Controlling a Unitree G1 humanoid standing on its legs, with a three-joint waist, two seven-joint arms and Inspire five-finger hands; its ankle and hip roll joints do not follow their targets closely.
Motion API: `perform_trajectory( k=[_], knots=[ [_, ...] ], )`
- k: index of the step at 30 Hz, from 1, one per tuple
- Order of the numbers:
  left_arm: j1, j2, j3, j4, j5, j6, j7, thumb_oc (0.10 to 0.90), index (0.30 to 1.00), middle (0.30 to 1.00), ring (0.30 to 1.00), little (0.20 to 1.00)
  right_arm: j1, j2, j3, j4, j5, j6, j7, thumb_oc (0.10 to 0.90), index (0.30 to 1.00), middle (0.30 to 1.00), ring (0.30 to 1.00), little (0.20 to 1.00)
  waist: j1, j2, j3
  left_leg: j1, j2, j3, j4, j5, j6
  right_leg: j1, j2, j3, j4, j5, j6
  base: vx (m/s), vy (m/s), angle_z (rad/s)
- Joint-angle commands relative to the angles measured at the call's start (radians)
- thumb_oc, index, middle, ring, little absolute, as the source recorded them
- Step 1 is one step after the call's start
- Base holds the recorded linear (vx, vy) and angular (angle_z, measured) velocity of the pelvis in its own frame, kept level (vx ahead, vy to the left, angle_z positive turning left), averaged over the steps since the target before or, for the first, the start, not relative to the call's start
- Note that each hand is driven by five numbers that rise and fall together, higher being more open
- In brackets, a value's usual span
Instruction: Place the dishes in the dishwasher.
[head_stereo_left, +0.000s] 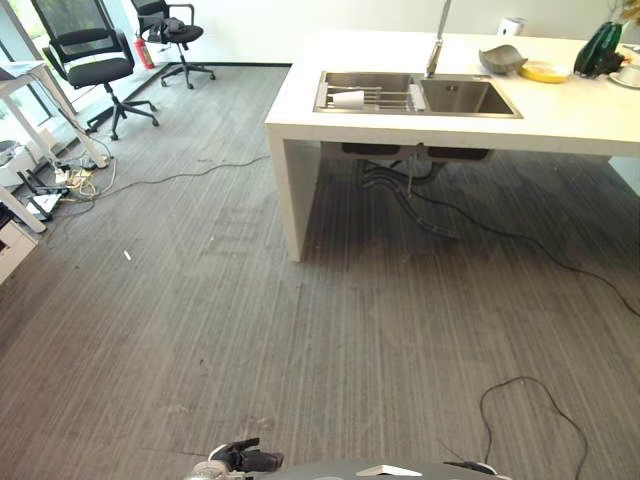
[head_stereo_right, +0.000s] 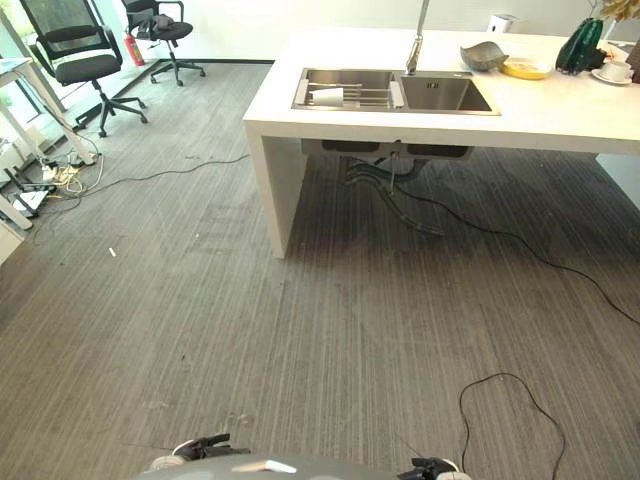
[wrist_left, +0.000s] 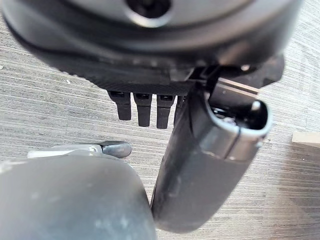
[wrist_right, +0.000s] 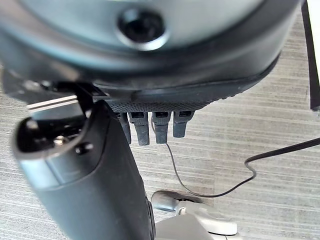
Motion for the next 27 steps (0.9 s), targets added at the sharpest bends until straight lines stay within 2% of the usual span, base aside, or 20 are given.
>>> perform_trajectory(
  k=[1, 13, 16, 17, 18, 20, 21, 22, 23, 25, 26, 27],
  knots=[
    [-0.041, -0.035, -0.003, 0.073, 0.047, -0.005, 0.017, 0.8, 0.9, 0.9, 0.9, 0.9, -0.04, -0.019, 0.024, 0.007, -0.013, -0.019, -0.02, 0.8, 0.9, 0.9, 0.9, 0.9, 0.01, -0.004, -0.024, -0.007, 0.018, 0.008, 0.002, -0.042, -0.052, -0.014, -0.061, 0.006, 0.011, -0.046, 0.131, 0.0, 0.0, 0.0],
    [-0.062, -0.025, -0.004, 0.071, 0.031, -0.013, 0.059, 0.8, 0.9, 0.9, 0.9, 0.9, -0.084, -0.025, 0.015, -0.055, 0.055, -0.047, -0.051, 0.8, 0.9, 0.9, 0.9, 0.9, -0.005, 0.009, -0.007, -0.01, 0.029, -0.007, 0.003, -0.032, -0.057, -0.053, -0.041, 0.01, 0.082, -0.076, 0.106, 0.01, -0.026, 0.02],
    [-0.062, -0.021, 0.004, 0.069, 0.012, -0.018, 0.062, 0.8, 0.9, 0.9, 0.9, 0.9, -0.087, -0.021, 0.022, -0.061, 0.07, -0.05, -0.044, 0.8, 0.9, 0.9, 0.9, 0.9, -0.002, 0.003, 0.007, -0.028, 0.043, -0.003, 0.061, -0.045, -0.064, -0.059, -0.036, 0.011, 0.096, -0.083, 0.1, 0.01, -0.083, 0.08],
    [-0.062, -0.02, 0.008, 0.067, 0.004, -0.02, 0.065, 0.8, 0.9, 0.9, 0.9, 0.9, -0.088, -0.021, 0.024, -0.062, 0.074, -0.051, -0.043, 0.8, 0.9, 0.9, 0.9, 0.9, 0.001, -0.003, 0.015, -0.057, 0.045, 0.001, 0.124, -0.063, -0.07, -0.064, -0.037, 0.014, 0.099, -0.081, 0.098, -0.05, -0.151, 0.01],
    [-0.068, -0.017, 0.012, 0.062, -0.015, -0.024, 0.071, 0.8, 0.9, 0.9, 0.9, 0.9, -0.092, -0.027, 0.023, -0.069, 0.087, -0.055, -0.046, 0.8, 0.9, 0.9, 0.9, 0.9, 0.01, -0.025, 0.048, -0.158, 0.034, 0.017, 0.339, -0.077, -0.092, -0.065, -0.048, 0.022, 0.1, -0.078, 0.088, -0.04, -0.216, -0.02],
    [-0.073, -0.014, 0.017, 0.056, -0.035, -0.023, 0.066, 0.8, 0.9, 0.9, 0.9, 0.9, -0.087, -0.04, 0.016, -0.073, 0.097, -0.055, -0.043, 0.8, 0.9, 0.9, 0.9, 0.9, 0.022, -0.043, 0.081, -0.257, 0.036, 0.028, 0.59, -0.027, -0.119, -0.033, -0.06, 0.021, 0.086, -0.08, 0.072, 0.05, -0.22, 0.03],
    [-0.075, -0.016, 0.013, 0.061, -0.04, -0.021, 0.068, 0.8, 0.9, 0.9, 0.9, 0.9, -0.089, -0.049, 0.013, -0.061, 0.094, -0.045, -0.046, 0.8, 0.9, 0.9, 0.9, 0.9, 0.033, -0.039, 0.104, -0.321, 0.047, 0.057, 0.622, 0.013, -0.126, 0.006, -0.063, 0.006, 0.063, -0.094, 0.068, 0.19, -0.131, 0.03],
    [-0.075, -0.018, 0.014, 0.065, -0.036, -0.02, 0.069, 0.8, 0.9, 0.9, 0.9, 0.9, -0.09, -0.054, 0.011, -0.053, 0.09, -0.043, -0.049, 0.8, 0.9, 0.9, 0.9, 0.9, 0.035, -0.034, 0.105, -0.354, 0.056, 0.092, 0.582, 0.021, -0.125, 0.022, -0.062, -0.003, 0.054, -0.101, 0.07, 0.16, -0.057, -0.04],
    [-0.075, -0.018, 0.014, 0.065, -0.036, -0.02, 0.069, 0.8, 0.9, 0.9, 0.9, 0.9, -0.09, -0.054, 0.011, -0.053, 0.09, -0.043, -0.049, 0.8, 0.9, 0.9, 0.9, 0.9, 0.035, -0.034, 0.105, -0.354, 0.056, 0.092, 0.582, 0.021, -0.125, 0.022, -0.062, -0.003, 0.054, -0.101, 0.07, 0.19, 0.001, 0.06],
    [-0.056, -0.024, 0.024, 0.077, -0.025, -0.02, 0.073, 0.8, 0.9, 0.9, 0.9, 0.9, -0.084, -0.055, 0.006, -0.036, 0.08, -0.037, -0.054, 0.8, 0.9, 0.9, 0.9, 0.9, 0.054, -0.013, 0.093, -0.395, 0.075, 0.146, 0.407, 0.032, -0.101, 0.066, -0.039, 0.007, 0.031, -0.131, 0.079, 0.26, 0.05, 0.14],
    [-0.054, -0.025, 0.024, 0.077, -0.025, -0.02, 0.074, 0.8, 0.9, 0.9, 0.9, 0.9, -0.082, -0.055, 0.006, -0.036, 0.08, -0.037, -0.054, 0.8, 0.9, 0.9, 0.9, 0.9, 0.057, -0.017, 0.096, -0.384, 0.07, 0.152, 0.399, 0.033, -0.1, 0.073, -0.045, 0.01, 0.03, -0.133, 0.081, 0.47, 0.136, -0.02],
    [-0.037, -0.032, 0.024, 0.086, -0.019, -0.022, 0.081, 0.8, 0.9, 0.9, 0.9, 0.9, -0.086, -0.06, 0.011, -0.038, 0.071, -0.041, -0.054, 0.8, 0.9, 0.9, 0.9, 0.9, 0.09, 0.016, 0.085, -0.413, 0.096, 0.146, 0.175, 0.108, -0.109, 0.124, -0.016, 0.047, 0.015, -0.173, 0.089, 0.44, 0.11, -0.25]
  ],
)
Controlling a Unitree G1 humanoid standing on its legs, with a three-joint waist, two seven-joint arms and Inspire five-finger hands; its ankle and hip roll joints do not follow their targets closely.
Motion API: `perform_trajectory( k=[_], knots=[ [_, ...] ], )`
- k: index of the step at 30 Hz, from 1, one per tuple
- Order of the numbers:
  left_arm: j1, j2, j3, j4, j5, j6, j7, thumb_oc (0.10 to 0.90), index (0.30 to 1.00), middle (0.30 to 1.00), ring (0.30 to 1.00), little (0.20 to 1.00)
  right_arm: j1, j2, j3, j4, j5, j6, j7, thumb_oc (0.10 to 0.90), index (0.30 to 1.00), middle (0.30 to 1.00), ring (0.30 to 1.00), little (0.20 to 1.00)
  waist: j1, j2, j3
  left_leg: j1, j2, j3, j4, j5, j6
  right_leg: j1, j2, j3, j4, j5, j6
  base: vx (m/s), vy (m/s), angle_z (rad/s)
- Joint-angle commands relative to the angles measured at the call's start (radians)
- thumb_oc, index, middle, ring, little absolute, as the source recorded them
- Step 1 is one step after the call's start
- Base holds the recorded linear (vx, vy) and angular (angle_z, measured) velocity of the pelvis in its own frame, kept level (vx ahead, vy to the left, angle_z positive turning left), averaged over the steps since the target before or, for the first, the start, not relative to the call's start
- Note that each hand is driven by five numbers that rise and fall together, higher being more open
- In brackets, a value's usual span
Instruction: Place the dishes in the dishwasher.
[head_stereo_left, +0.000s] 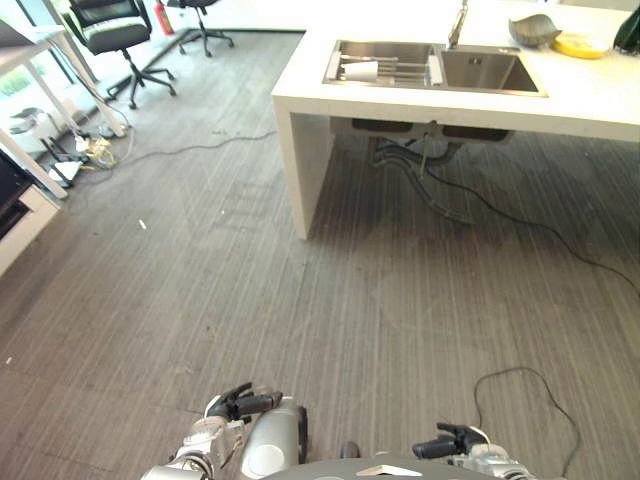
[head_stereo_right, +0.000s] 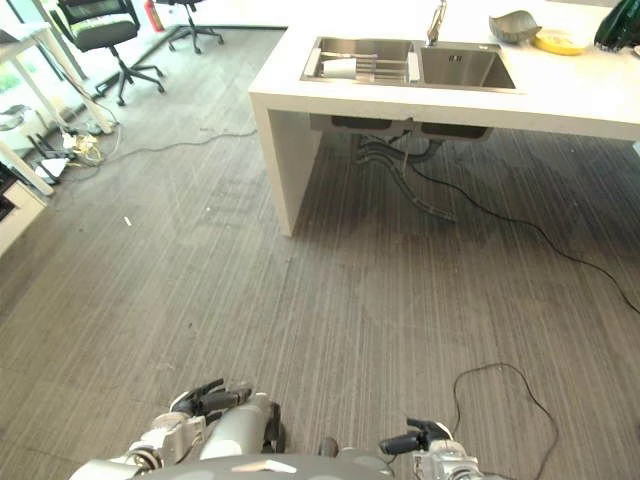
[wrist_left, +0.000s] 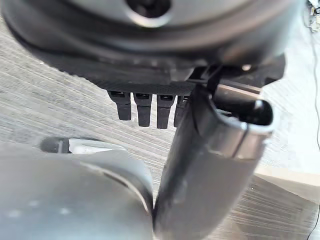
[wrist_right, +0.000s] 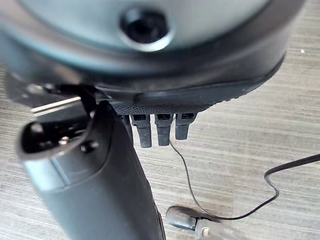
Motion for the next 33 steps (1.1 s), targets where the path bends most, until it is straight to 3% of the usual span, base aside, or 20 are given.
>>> perform_trajectory(
  k=[1, 5, 8, 9, 10, 13, 15, 16, 17, 18, 19, 20, 21, 22, 23, 24, 26, 27, 29, 33],
  knots=[
    [0.089, -0.037, -0.065, 0.116, 0.058, 0.033, 0.024, 0.8, 0.9, 0.9, 0.9, 0.9, 0.003, -0.053, 0.016, -0.023, 0.004, -0.02, -0.009, 0.8, 0.9, 0.9, 0.9, 0.9, 0.049, 0.046, -0.036, 0.076, 0.023, -0.042, -0.289, 0.047, 0.015, 0.153, -0.021, 0.08, -0.007, -0.124, 0.136, 0.43, 0.106, -0.41],
    [0.098, -0.012, -0.044, 0.115, 0.073, 0.021, 0.053, 0.8, 0.9, 0.9, 0.9, 0.9, -0.005, -0.045, 0.014, -0.004, -0.006, -0.025, -0.023, 0.8, 0.9, 0.9, 0.9, 0.9, 0.073, 0.044, -0.072, 0.103, 0.022, -0.038, -0.338, 0.126, 0.024, 0.213, -0.032, 0.121, 0.016, -0.163, 0.145, 0.47, 0.07, -0.6],
    [0.076, 0.028, -0.036, 0.067, 0.087, -0.008, 0.11, 0.8, 0.9, 0.9, 0.9, 0.9, 0.001, -0.013, 0.023, -0.026, -0.001, -0.041, -0.031, 0.8, 0.9, 0.9, 0.9, 0.9, 0.072, 0.009, -0.11, 0.176, -0.031, -0.044, -0.374, 0.083, 0.068, 0.125, -0.076, 0.122, 0.269, -0.086, 0.218, 0.44, 0.113, -0.6],
    [0.076, 0.028, -0.036, 0.067, 0.087, -0.008, 0.11, 0.8, 0.9, 0.9, 0.9, 0.9, 0.001, -0.013, 0.023, -0.026, -0.001, -0.041, -0.031, 0.8, 0.9, 0.9, 0.9, 0.9, 0.072, 0.009, -0.11, 0.176, -0.031, -0.044, -0.374, 0.083, 0.068, 0.125, -0.076, 0.122, 0.269, -0.086, 0.218, 0.23, 0.072, -0.36],
    [0.055, 0.038, -0.045, 0.043, 0.091, -0.017, 0.129, 0.8, 0.9, 0.9, 0.9, 0.9, -0.009, -0.012, 0.028, -0.034, -0.004, -0.044, -0.033, 0.8, 0.9, 0.9, 0.9, 0.9, 0.069, 0.011, -0.115, 0.192, -0.036, -0.046, -0.376, 0.07, 0.074, 0.096, -0.076, 0.13, 0.325, -0.03, 0.239, 0.2, 0.07, -0.28],
    [-0.019, 0.092, -0.035, -0.088, 0.071, -0.062, 0.235, 0.8, 0.9, 0.9, 0.9, 0.9, -0.037, -0.012, 0.016, -0.066, 0.01, -0.061, -0.065, 0.8, 0.9, 0.9, 0.9, 0.9, 0.053, 0.018, -0.106, 0.266, -0.048, -0.047, -0.37, 0.006, 0.111, -0.009, -0.089, 0.091, 0.616, 0.192, 0.299, 0.32, 0.124, 0.1],
    [-0.06, 0.122, -0.01, -0.181, 0.044, -0.096, 0.296, 0.8, 0.9, 0.9, 0.9, 0.9, -0.062, -0.022, -0.007, -0.09, 0.044, -0.072, -0.083, 0.8, 0.9, 0.9, 0.9, 0.9, 0.02, 0.049, -0.069, 0.337, -0.036, -0.076, -0.377, -0.021, 0.132, -0.128, -0.069, 0.065, 0.856, 0.208, 0.303, 0.4, 0.153, 0.56],
    [-0.078, 0.152, 0.034, -0.363, 0.005, -0.151, 0.371, 0.8, 0.9, 0.9, 0.9, 0.9, -0.065, -0.036, -0.032, -0.12, 0.061, -0.081, -0.096, 0.8, 0.9, 0.9, 0.9, 0.9, -0.005, 0.069, -0.046, 0.389, -0.032, -0.11, -0.388, -0.045, 0.142, -0.232, -0.07, 0.052, 0.946, 0.159, 0.284, 0.5, 0.093, 0.58],
    [-0.089, 0.17, 0.048, -0.445, 0.006, -0.182, 0.416, 0.8, 0.9, 0.9, 0.9, 0.9, -0.064, -0.044, -0.034, -0.132, 0.061, -0.085, -0.1, 0.8, 0.9, 0.9, 0.9, 0.9, -0.021, 0.076, -0.038, 0.41, -0.031, -0.122, -0.399, -0.052, 0.137, -0.288, -0.073, 0.045, 0.93, 0.12, 0.272, 0.39, 0.043, 0.27],
    [-0.088, 0.169, 0.049, -0.447, 0.007, -0.18, 0.417, 0.8, 0.9, 0.9, 0.9, 0.9, -0.065, -0.044, -0.034, -0.133, 0.061, -0.085, -0.1, 0.8, 0.9, 0.9, 0.9, 0.9, -0.022, 0.08, -0.04, 0.406, -0.026, -0.123, -0.399, -0.05, 0.136, -0.29, -0.069, 0.043, 0.926, 0.125, 0.271, 0.29, -0.037, 0.37],
    [-0.123, 0.195, 0.06, -0.53, 0.018, -0.209, 0.47, 0.8, 0.9, 0.9, 0.9, 0.9, -0.059, -0.052, -0.026, -0.142, 0.054, -0.085, -0.099, 0.8, 0.9, 0.9, 0.9, 0.9, -0.04, 0.076, -0.034, 0.432, -0.035, -0.139, -0.408, -0.06, 0.127, -0.329, -0.082, 0.046, 0.841, 0.068, 0.253, 0.29, -0.073, 0.53],
    [-0.136, 0.201, 0.07, -0.594, 0.032, -0.211, 0.485, 0.8, 0.9, 0.9, 0.9, 0.9, -0.053, -0.055, -0.023, -0.147, 0.054, -0.088, -0.1, 0.8, 0.9, 0.9, 0.9, 0.9, -0.056, 0.079, -0.034, 0.445, -0.03, -0.151, -0.41, -0.066, 0.118, -0.336, -0.08, 0.039, 0.754, 0.046, 0.244, 0.29, -0.072, 0.52],
    [-0.136, 0.201, 0.07, -0.594, 0.032, -0.211, 0.485, 0.8, 0.9, 0.9, 0.9, 0.9, -0.053, -0.055, -0.023, -0.147, 0.054, -0.088, -0.1, 0.8, 0.9, 0.9, 0.9, 0.9, -0.056, 0.079, -0.034, 0.445, -0.03, -0.151, -0.41, -0.066, 0.118, -0.336, -0.08, 0.039, 0.754, 0.046, 0.244, 0.43, -0.195, 0.5],
    [-0.153, 0.239, 0.069, -0.714, 0.113, -0.212, 0.525, 0.8, 0.9, 0.9, 0.9, 0.9, -0.035, -0.061, -0.02, -0.148, 0.063, -0.086, -0.098, 0.8, 0.9, 0.9, 0.9, 0.9, -0.083, 0.053, -0.045, 0.473, -0.054, -0.183, -0.408, -0.099, 0.096, -0.33, -0.085, 0.081, 0.424, 0.016, 0.231, 0.48, -0.247, 0.79],
    [-0.157, 0.259, 0.069, -0.758, 0.145, -0.213, 0.539, 0.8, 0.9, 0.9, 0.9, 0.9, -0.027, -0.068, -0.019, -0.141, 0.065, -0.084, -0.098, 0.8, 0.9, 0.9, 0.9, 0.9, -0.092, 0.04, -0.055, 0.486, -0.058, -0.195, -0.409, -0.118, 0.083, -0.313, -0.088, 0.106, 0.269, 0.029, 0.232, 0.6, -0.323, 1.03],
    [-0.142, 0.278, 0.072, -0.865, 0.191, -0.204, 0.533, 0.8, 0.9, 0.9, 0.9, 0.9, -0.007, -0.064, -0.023, -0.129, 0.065, -0.076, -0.097, 0.8, 0.9, 0.9, 0.9, 0.9, -0.084, 0.032, -0.058, 0.503, -0.048, -0.197, -0.404, -0.133, 0.073, -0.244, -0.093, 0.094, 0.208, 0.041, 0.228, 0.34, -0.205, 0.81],
    [-0.103, 0.288, 0.084, -0.94, 0.267, -0.19, 0.532, 0.8, 0.9, 0.9, 0.9, 0.9, 0.008, -0.05, -0.024, -0.121, 0.056, -0.071, -0.092, 0.8, 0.9, 0.9, 0.9, 0.9, -0.067, 0.025, -0.086, 0.501, -0.039, -0.183, -0.382, -0.143, 0.065, -0.207, -0.097, 0.086, 0.192, 0.038, 0.221, 0.29, -0.211, 0.38],
    [-0.081, 0.286, 0.104, -0.959, 0.291, -0.185, 0.523, 0.8, 0.9, 0.9, 0.9, 0.9, 0.027, -0.04, -0.01, -0.115, 0.036, -0.064, -0.078, 0.8, 0.9, 0.9, 0.9, 0.9, -0.065, 0.015, -0.101, 0.487, -0.041, -0.184, -0.292, -0.173, 0.053, -0.164, -0.093, 0.078, 0.158, 0.042, 0.206, 0.28, -0.264, 0.34],
    [-0.073, 0.273, 0.108, -1.01, 0.302, -0.186, 0.512, 0.8, 0.9, 0.9, 0.9, 0.9, 0.037, -0.042, -0.012, -0.123, 0.035, -0.067, -0.068, 0.8, 0.9, 0.9, 0.9, 0.9, -0.059, 0.001, -0.087, 0.425, -0.042, -0.159, -0.109, -0.145, 0.021, -0.12, -0.105, 0.067, 0.127, 0.042, 0.188, 0.18, -0.184, 0.01],
    [-0.08, 0.277, 0.082, -1.052, 0.334, -0.179, 0.486, 0.8, 0.9, 0.9, 0.9, 0.9, 0.03, -0.058, -0.006, -0.128, 0.028, -0.059, -0.065, 0.8, 0.9, 0.9, 0.9, 0.9, -0.049, -0.016, -0.059, 0.32, -0.018, -0.127, 0.099, -0.103, -0.008, -0.066, -0.119, 0.055, 0.108, 0.021, 0.156, 0.11, -0.125, 0.06]
  ],
)
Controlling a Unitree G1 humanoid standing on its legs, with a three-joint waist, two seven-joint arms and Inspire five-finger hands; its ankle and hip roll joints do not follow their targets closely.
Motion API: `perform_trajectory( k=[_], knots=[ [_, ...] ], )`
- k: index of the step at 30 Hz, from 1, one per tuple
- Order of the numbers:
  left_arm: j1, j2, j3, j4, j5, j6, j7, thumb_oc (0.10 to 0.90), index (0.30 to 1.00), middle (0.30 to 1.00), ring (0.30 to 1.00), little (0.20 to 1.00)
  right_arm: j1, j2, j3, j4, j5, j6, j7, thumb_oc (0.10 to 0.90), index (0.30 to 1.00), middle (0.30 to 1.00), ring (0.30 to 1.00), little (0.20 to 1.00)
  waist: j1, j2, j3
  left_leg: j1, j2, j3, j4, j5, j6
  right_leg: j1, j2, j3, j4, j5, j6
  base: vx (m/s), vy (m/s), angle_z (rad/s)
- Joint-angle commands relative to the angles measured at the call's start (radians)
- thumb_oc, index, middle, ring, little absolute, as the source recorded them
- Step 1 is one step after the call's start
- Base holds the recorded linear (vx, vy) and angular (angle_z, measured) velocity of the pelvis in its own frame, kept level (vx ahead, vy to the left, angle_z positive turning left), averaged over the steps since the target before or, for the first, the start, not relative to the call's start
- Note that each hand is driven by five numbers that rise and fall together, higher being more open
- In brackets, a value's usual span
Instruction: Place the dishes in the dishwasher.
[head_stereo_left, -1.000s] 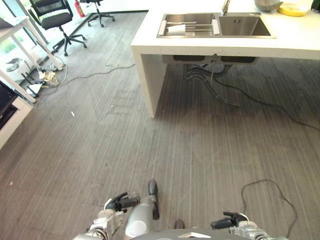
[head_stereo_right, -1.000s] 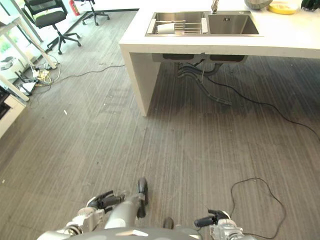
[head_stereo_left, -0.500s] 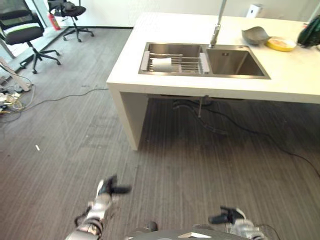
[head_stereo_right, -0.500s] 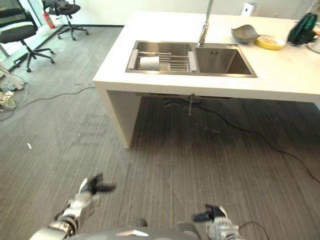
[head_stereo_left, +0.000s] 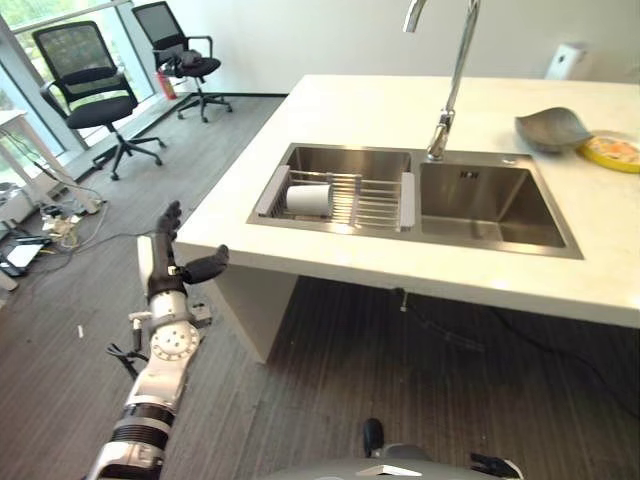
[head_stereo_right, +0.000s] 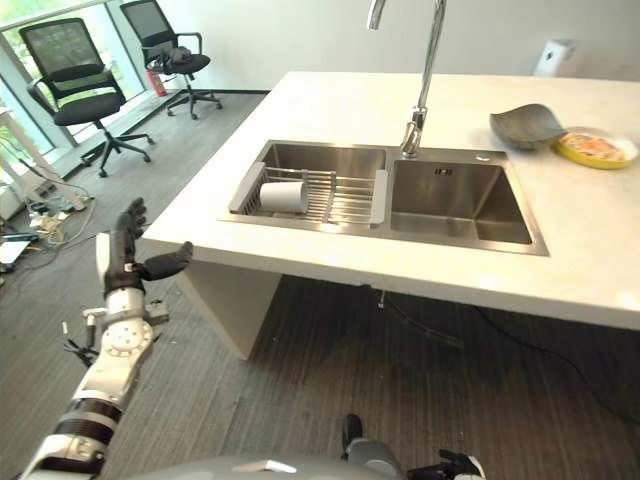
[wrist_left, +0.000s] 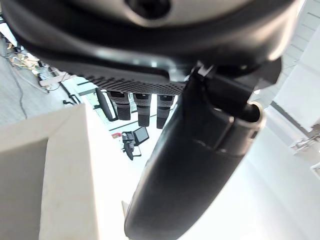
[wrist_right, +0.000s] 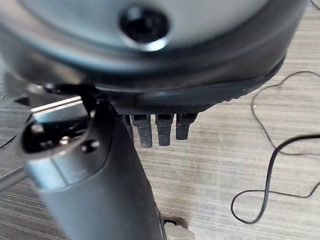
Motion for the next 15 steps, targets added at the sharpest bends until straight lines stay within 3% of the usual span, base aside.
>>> perform_trajectory(
  k=[1, 2, 4, 10, 11, 13, 14, 15],
  knots=[
    [-0.137, 0.076, 0.013, -0.074, 0.106, -0.049, -0.014, 0.8, 0.9, 0.9, 0.9, 0.9, -0.12, -0.046, 0.007, -0.014, -0.005, -0.032, -0.004, 0.8, 0.9, 0.9, 0.9, 0.9, -0.03, 0.009, 0.033, -0.124, -0.002, 0.079, -0.138, 0.095, -0.008, 0.209, -0.038, -0.037, -0.018, -0.173, 0.128, 0.24, -0.026, 0.19],
    [-0.154, 0.101, -0.018, -0.056, 0.178, -0.03, -0.026, 0.8, 0.9, 0.9, 0.9, 0.9, -0.119, -0.059, 0.002, -0.001, -0.005, -0.027, -0.003, 0.8, 0.9, 0.9, 0.9, 0.9, -0.026, 0.026, 0.016, -0.132, 0.012, 0.118, -0.317, 0.083, 0.008, 0.236, -0.026, -0.054, -0.047, -0.181, 0.145, 0.23, 0.023, 0.1],
    [-0.153, 0.124, -0.031, -0.068, 0.223, -0.024, -0.033, 0.8, 0.9, 0.9, 0.9, 0.9, -0.122, -0.059, 0.002, -0.009, -0.01, -0.029, -0.002, 0.8, 0.9, 0.9, 0.9, 0.9, -0.018, 0.024, 0.018, -0.12, 0.002, 0.093, -0.322, 0.092, 0.004, 0.247, -0.038, -0.043, -0.052, -0.181, 0.151, 0.12, 0.028, 0.02],
    [-0.17, 0.24, -0.06, -0.105, 0.383, -0.012, -0.055, 0.8, 0.9, 0.9, 0.9, 0.9, -0.117, -0.059, -0.007, -0.026, -0.008, -0.045, 0.018, 0.8, 0.9, 0.9, 0.9, 0.9, -0.052, 0.062, -0.042, 0.014, -0.005, 0.103, -0.536, 0.111, 0.009, 0.251, -0.027, -0.041, -0.112, -0.152, 0.17, 0.1, 0.044, -0.26],
    [-0.217, 0.274, -0.101, -0.127, 0.39, -0.023, -0.087, 0.8, 0.9, 0.9, 0.9, 0.9, -0.224, -0.105, -0.017, 0.045, 0.002, -0.009, 0.013, 0.8, 0.9, 0.9, 0.9, 0.9, -0.039, 0.063, -0.063, 0.028, -0.006, 0.099, -0.56, 0.115, 0.01, 0.255, -0.028, -0.051, -0.118, -0.152, 0.174, 0.08, 0.015, -0.09],
    [-0.172, 0.283, -0.066, -0.127, 0.41, -0.025, -0.079, 0.8, 0.9, 0.9, 0.9, 0.9, -0.096, -0.097, 0.0, -0.018, -0.013, -0.042, 0.057, 0.8, 0.9, 0.9, 0.9, 0.9, -0.063, 0.062, -0.056, 0.044, -0.006, 0.112, -0.587, 0.118, 0.008, 0.251, -0.029, -0.047, -0.115, -0.146, 0.178, 0.03, 0.026, 0.05],
    [-0.2, 0.299, -0.112, -0.117, 0.447, -0.004, -0.095, 0.8, 0.9, 0.9, 0.9, 0.9, -0.108, -0.098, 0.008, -0.03, -0.012, -0.037, 0.066, 0.8, 0.9, 0.9, 0.9, 0.9, -0.069, 0.062, -0.062, 0.046, -0.006, 0.108, -0.591, 0.114, 0.01, 0.245, -0.029, -0.045, -0.115, -0.144, 0.181, -0.02, 0.033, 0.16],
    [-0.218, 0.32, -0.107, -0.107, 0.463, 0.009, -0.093, 0.8, 0.9, 0.9, 0.9, 0.9, -0.012, -0.093, -0.002, -0.02, -0.034, -0.027, 0.088, 0.8, 0.9, 0.9, 0.9, 0.9, -0.088, 0.063, -0.053, 0.048, -0.007, 0.113, -0.591, 0.114, 0.011, 0.24, -0.027, -0.039, -0.111, -0.137, 0.184, -0.01, 0.023, 0.11]
  ],
)
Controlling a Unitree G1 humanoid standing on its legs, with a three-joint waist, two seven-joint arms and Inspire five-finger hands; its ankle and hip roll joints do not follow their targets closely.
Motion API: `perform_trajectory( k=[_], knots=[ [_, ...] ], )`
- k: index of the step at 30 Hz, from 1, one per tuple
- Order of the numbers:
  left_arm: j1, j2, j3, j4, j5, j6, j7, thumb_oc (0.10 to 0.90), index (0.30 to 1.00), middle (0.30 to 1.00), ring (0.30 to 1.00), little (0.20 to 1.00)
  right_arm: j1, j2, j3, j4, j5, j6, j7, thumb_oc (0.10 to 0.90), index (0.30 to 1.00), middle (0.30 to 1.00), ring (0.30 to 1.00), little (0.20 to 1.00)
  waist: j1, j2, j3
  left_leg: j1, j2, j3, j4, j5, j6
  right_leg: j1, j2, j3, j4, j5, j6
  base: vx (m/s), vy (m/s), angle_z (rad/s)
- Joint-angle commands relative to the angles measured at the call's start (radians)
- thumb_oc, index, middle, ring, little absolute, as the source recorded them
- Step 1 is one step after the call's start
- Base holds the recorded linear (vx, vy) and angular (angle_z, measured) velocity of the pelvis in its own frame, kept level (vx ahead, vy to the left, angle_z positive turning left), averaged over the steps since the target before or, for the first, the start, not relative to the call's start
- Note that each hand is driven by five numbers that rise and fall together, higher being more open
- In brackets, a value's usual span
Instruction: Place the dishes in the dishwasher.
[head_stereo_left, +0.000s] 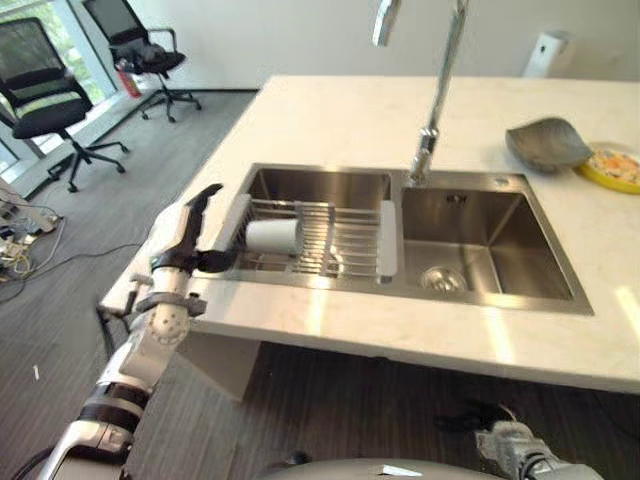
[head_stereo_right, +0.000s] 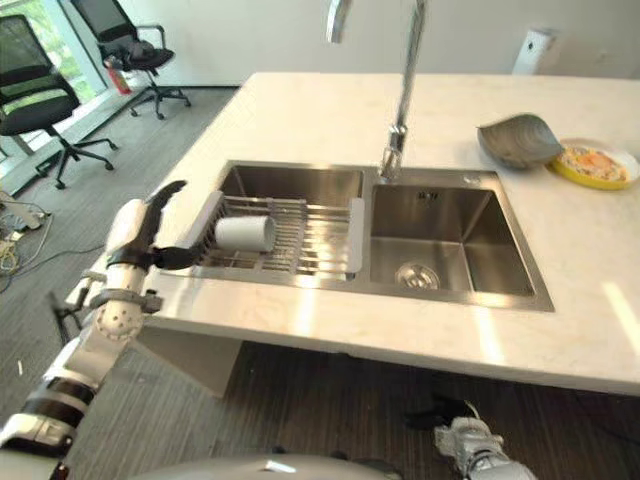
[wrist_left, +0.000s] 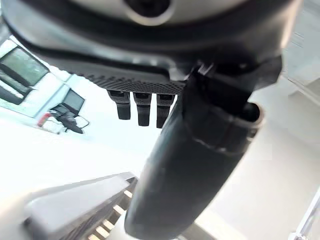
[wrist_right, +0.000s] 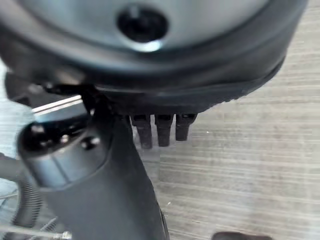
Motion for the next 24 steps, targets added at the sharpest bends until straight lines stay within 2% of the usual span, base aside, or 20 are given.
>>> perform_trajectory(
  k=[1, 2, 3, 5, 7, 9, 15, 24],
  knots=[
    [-0.136, 0.093, -0.004, -0.007, 0.077, -0.013, 0.023, 0.8, 0.9, 0.9, 0.9, 0.9, 0.096, -0.012, 0.017, 0.044, -0.032, -0.021, 0.051, 0.8, 0.9, 0.9, 0.9, 0.9, -0.024, -0.02, -0.055, 0.013, -0.008, 0.035, 0.005, -0.059, -0.051, -0.01, -0.143, -0.038, 0.02, -0.065, 0.182, -0.04, 0.013, -0.13],
    [-0.141, 0.105, 0.006, -0.024, 0.102, -0.014, 0.016, 0.8, 0.9, 0.9, 0.9, 0.9, 0.146, -0.006, 0.011, 0.047, -0.055, -0.034, 0.058, 0.8, 0.9, 0.9, 0.9, 0.9, -0.035, -0.018, -0.05, 0.013, -0.008, 0.039, 0.005, -0.061, -0.05, -0.014, -0.143, -0.035, 0.022, -0.063, 0.183, 0.01, 0.034, -0.1],
    [-0.112, 0.156, 0.028, -0.043, 0.168, -0.006, -0.005, 0.8, 0.9, 0.9, 0.9, 0.9, 0.191, 0.011, -0.012, 0.055, -0.081, -0.038, 0.059, 0.8, 0.9, 0.9, 0.9, 0.9, -0.049, -0.015, -0.043, 0.022, -0.01, 0.043, 0.005, -0.077, -0.048, -0.012, -0.144, -0.029, 0.022, -0.069, 0.188, 0.01, 0.043, -0.04],
    [-0.102, 0.175, 0.031, -0.04, 0.183, 0.0, -0.013, 0.8, 0.9, 0.9, 0.9, 0.9, 0.2, 0.017, -0.015, 0.061, -0.087, -0.036, 0.061, 0.8, 0.9, 0.9, 0.9, 0.9, -0.052, -0.014, -0.041, 0.027, -0.011, 0.047, 0.005, -0.081, -0.047, -0.011, -0.146, -0.026, 0.022, -0.071, 0.19, 0.02, 0.03, -0.14],
    [-0.144, 0.218, -0.018, -0.003, 0.229, 0.028, -0.048, 0.8, 0.9, 0.9, 0.9, 0.9, 0.194, 0.01, -0.014, 0.085, -0.103, -0.023, 0.066, 0.8, 0.9, 0.9, 0.9, 0.9, -0.058, -0.011, -0.041, 0.031, -0.012, 0.054, 0.005, -0.086, -0.044, -0.014, -0.147, -0.023, 0.023, -0.071, 0.193, 0.01, 0.022, -0.15],
    [-0.181, 0.231, -0.058, -0.01, 0.252, 0.029, -0.073, 0.8, 0.9, 0.9, 0.9, 0.9, 0.185, 0.004, -0.015, 0.098, -0.113, -0.012, 0.07, 0.8, 0.9, 0.9, 0.9, 0.9, -0.061, -0.01, -0.042, 0.033, -0.013, 0.056, 0.005, -0.091, -0.042, -0.015, -0.148, -0.017, 0.023, -0.071, 0.195, 0.01, 0.018, -0.08],
    [-0.293, 0.207, -0.143, 0.057, 0.289, 0.071, -0.101, 0.8, 0.9, 0.9, 0.9, 0.9, 0.172, -0.005, -0.025, 0.097, -0.11, -0.006, 0.064, 0.8, 0.9, 0.9, 0.9, 0.9, -0.08, -0.009, -0.041, 0.034, -0.012, 0.072, 0.005, -0.098, -0.04, -0.025, -0.15, -0.003, 0.021, -0.067, 0.201, 0.01, 0.011, -0.21],
    [-0.413, 0.165, -0.232, 0.187, 0.269, 0.108, -0.121, 0.8, 0.9, 0.9, 0.9, 0.9, 0.148, 0.003, 0.01, 0.105, -0.129, 0.009, 0.066, 0.8, 0.9, 0.9, 0.9, 0.9, -0.101, -0.002, -0.035, 0.043, -0.009, 0.091, 0.005, -0.106, -0.036, -0.031, -0.146, 0.017, 0.02, -0.064, 0.202, 0.01, 0.001, -0.08]
  ],
)
